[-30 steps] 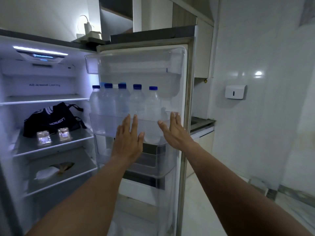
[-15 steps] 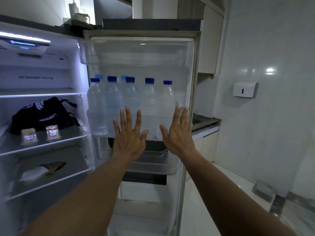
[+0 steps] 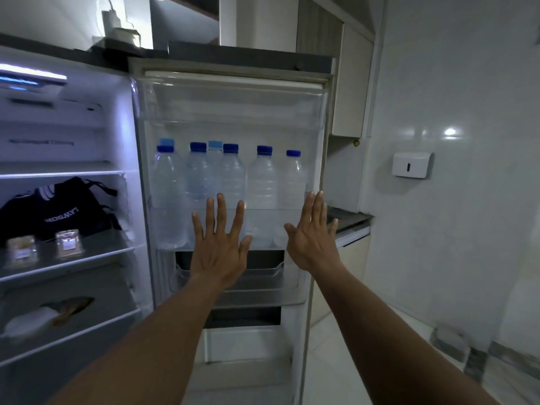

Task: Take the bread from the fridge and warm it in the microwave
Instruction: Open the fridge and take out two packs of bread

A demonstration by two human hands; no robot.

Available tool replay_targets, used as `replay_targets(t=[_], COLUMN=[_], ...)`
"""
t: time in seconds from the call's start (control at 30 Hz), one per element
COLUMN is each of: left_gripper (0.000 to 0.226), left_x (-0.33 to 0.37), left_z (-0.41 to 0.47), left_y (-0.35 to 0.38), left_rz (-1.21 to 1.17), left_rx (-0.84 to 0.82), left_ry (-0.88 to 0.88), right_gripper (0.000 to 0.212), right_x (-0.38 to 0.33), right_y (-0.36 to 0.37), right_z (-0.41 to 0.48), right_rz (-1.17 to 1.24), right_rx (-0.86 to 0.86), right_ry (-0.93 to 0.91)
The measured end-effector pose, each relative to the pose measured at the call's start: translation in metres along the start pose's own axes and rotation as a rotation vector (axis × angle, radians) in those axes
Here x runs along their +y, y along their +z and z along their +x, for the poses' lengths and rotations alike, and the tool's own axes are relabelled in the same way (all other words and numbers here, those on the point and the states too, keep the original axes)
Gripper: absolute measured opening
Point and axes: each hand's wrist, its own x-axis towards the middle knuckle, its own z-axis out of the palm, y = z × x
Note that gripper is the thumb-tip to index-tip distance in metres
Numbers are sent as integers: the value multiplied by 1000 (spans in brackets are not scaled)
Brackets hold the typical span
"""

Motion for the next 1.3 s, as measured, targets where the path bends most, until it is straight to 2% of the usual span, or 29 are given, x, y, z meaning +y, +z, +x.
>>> replay_targets(t=[0.83,0.97,1.3], left_gripper=[71,73,71], left_x=[52,56,54], left_z=[52,54,52], left_y=[56,59,58], left_rz=[183,200,198], left_rx=[-17,5,-20], left_ry=[-200,-244,-235], right_gripper=[87,86,87], right_x=[81,88,86], right_y=[34,39,30], right_z=[106,107,106], right_rz=[195,195,143], right_rx=[-87,-47,-69], right_ry=[-201,-278,-278])
